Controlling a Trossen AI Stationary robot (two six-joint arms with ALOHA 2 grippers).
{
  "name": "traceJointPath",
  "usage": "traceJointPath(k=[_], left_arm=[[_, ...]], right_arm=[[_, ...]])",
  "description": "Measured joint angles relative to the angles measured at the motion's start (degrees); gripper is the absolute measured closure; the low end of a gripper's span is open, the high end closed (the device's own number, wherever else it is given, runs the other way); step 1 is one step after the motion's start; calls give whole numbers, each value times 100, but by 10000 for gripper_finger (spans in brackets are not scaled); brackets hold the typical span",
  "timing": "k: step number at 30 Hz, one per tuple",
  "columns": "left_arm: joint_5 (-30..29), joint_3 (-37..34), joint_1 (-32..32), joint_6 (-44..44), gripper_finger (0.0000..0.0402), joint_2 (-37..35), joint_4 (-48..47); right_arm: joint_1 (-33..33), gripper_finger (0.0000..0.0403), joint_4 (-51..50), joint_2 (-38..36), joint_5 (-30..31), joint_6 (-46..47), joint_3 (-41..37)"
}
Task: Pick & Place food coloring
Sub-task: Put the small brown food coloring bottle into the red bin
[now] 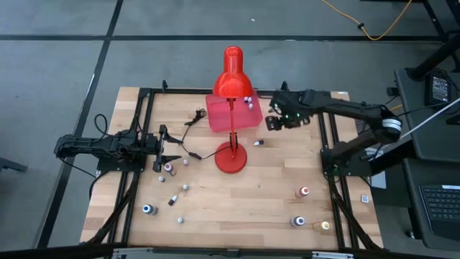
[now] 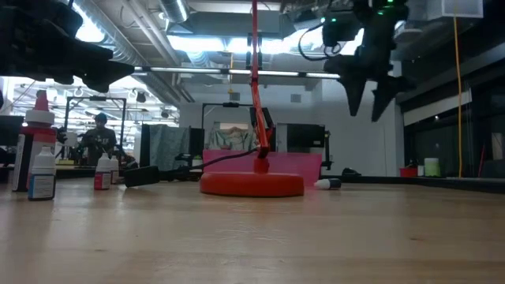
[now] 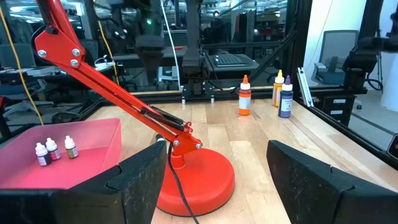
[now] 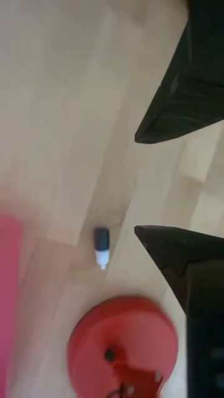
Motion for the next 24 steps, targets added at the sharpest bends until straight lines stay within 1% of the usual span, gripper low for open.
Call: traceJointPath(k=[5,7,9,15,19,24], left_arm=[[1,2,-2,0,129,0,1],[1,1,0,0,128,0,0],[1,0,-1,0,128,-1,0],[-1,2,-2,0,130,1,0],[-1,0,0,0,128,1,0],[1,1,-1,0,129,1,0]], right_arm=[[367,175,777,-299,-24,1307,-822],[524,175,1013,-310,137,1778,-1018],[698,175,1226,-300,307,2437,-1135],[1218,175,2068,-88,958,4267,-1257],[1492,175,2340,183,1453,5413,-1258],[1814,175,2481,599,1840,6830,-1258]])
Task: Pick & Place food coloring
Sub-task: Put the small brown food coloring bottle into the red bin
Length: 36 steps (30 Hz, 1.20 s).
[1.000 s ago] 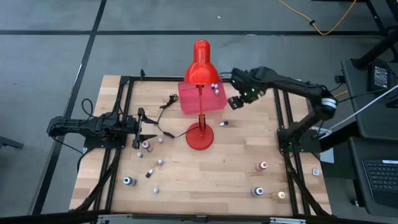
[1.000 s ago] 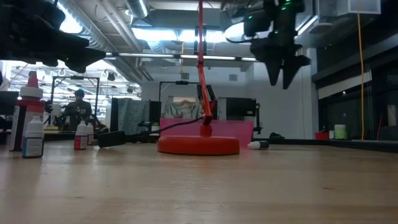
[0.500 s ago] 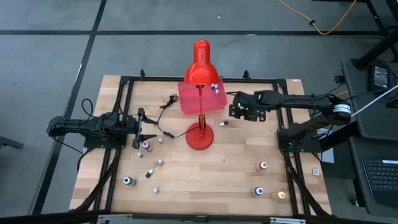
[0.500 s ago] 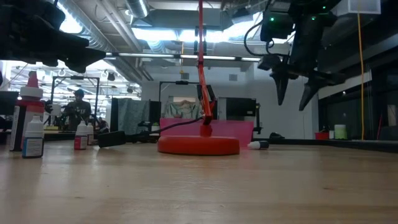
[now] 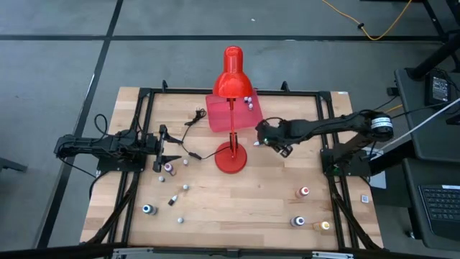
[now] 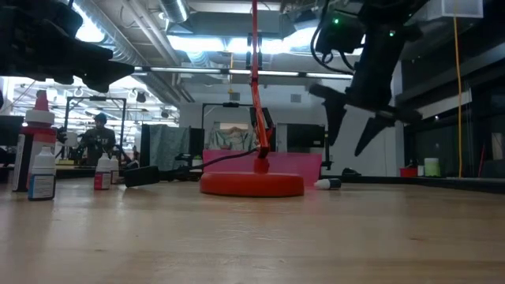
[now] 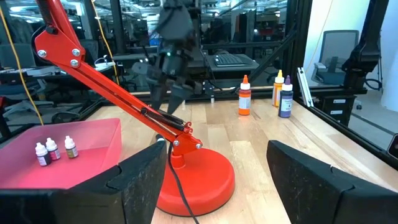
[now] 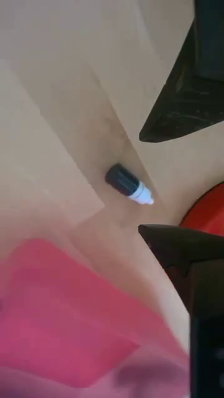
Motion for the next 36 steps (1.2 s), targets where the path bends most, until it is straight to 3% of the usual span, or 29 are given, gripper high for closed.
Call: traceJointPath(k=[5,13,20,36], left_arm=[[0,0,-2,0,130,-1,0],[0,-1,1,0,129,0,0],[-1,-1,-2,0,128,0,0],[0,-1,1,0,128,-2,0]], right_arm=[[260,175,7,570,365,736,331],[386,175,-1479,1701,998,755,1815],[458,175,-2257,2501,1105,817,2729],[616,175,-2530,3042,1207,1321,2921]])
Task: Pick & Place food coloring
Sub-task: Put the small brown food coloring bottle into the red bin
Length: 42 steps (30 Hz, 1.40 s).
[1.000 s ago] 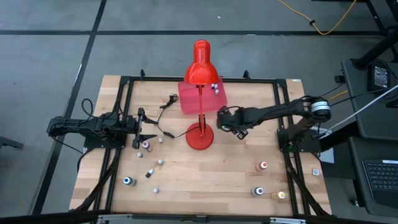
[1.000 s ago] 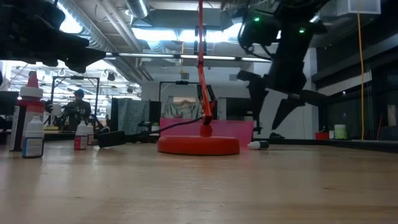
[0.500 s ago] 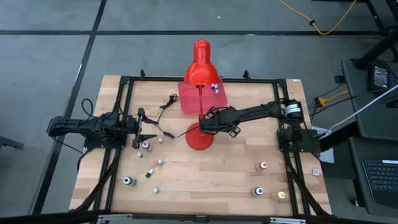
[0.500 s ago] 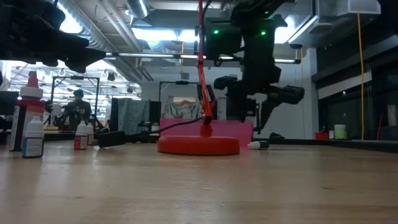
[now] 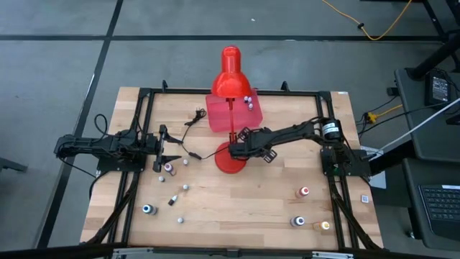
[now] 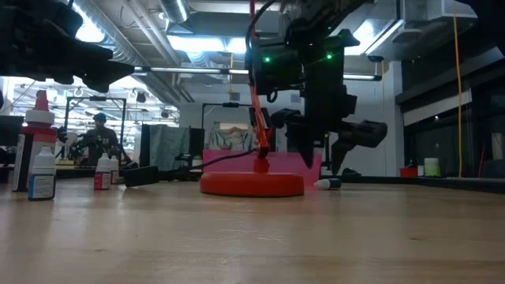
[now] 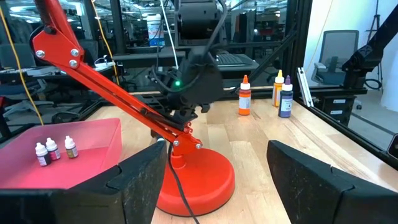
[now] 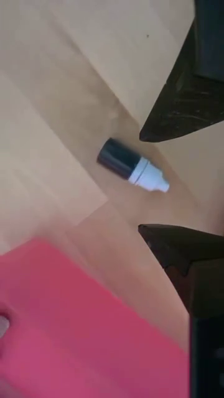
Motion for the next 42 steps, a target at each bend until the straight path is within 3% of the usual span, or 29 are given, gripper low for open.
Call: traceJointPath(k=[28,42], left_arm=[[0,0,-2,0,130,0,0],[-2,1,-1,0,130,0,0]], right_arm=[[37,175,424,-2,-130,-118,-615],[37,175,326,-2,-138,-730,-615]])
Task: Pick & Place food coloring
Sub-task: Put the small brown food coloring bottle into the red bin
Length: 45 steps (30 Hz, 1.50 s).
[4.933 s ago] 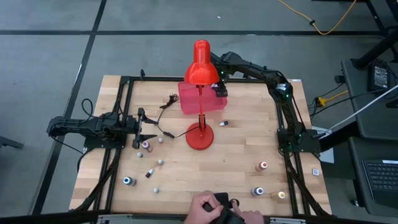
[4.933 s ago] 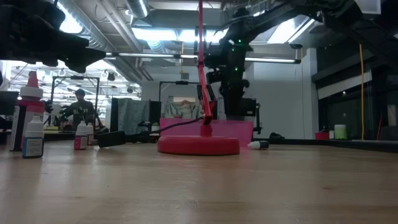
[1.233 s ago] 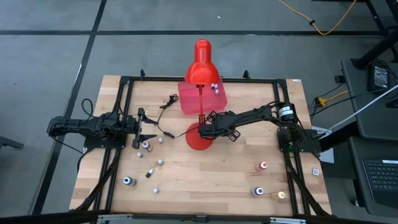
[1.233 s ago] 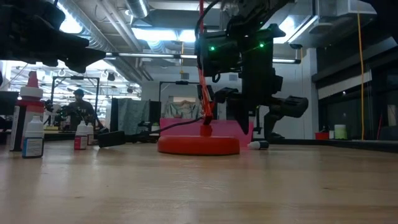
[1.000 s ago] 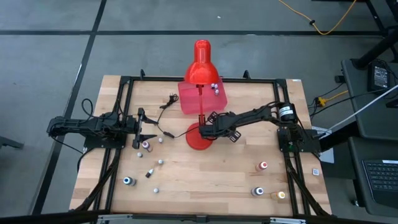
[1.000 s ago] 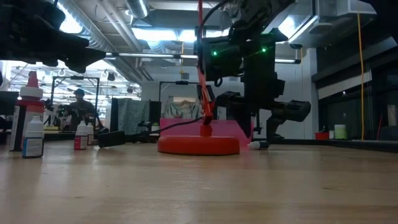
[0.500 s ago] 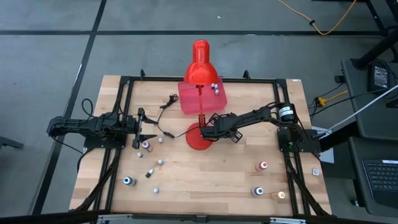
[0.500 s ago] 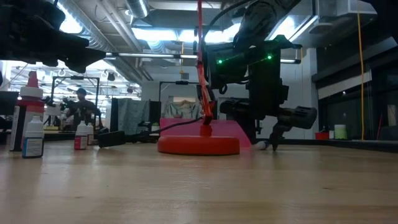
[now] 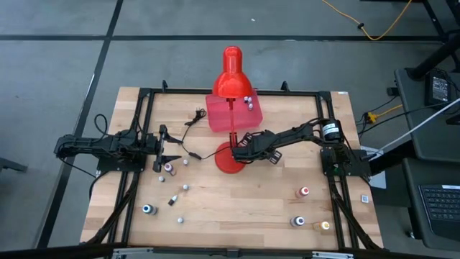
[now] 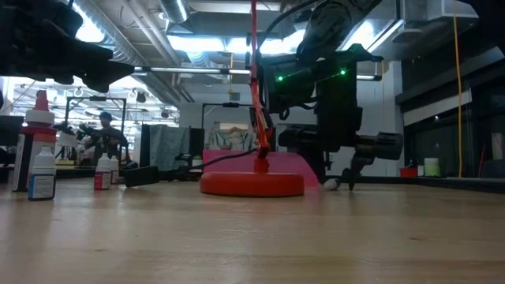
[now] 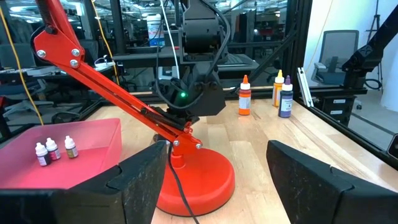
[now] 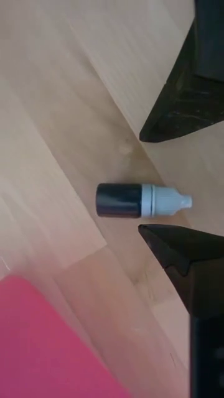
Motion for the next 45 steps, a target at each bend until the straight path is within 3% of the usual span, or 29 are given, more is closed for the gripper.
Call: traceJointPath(k=[23,45], left_arm=[[0,-1,1,0,130,2,0],[0,-1,0,0,128,1,0]], right_arm=[[-2,175,-199,0,-66,-740,-4],[-15,175,94,-28,167,-3418,-299]])
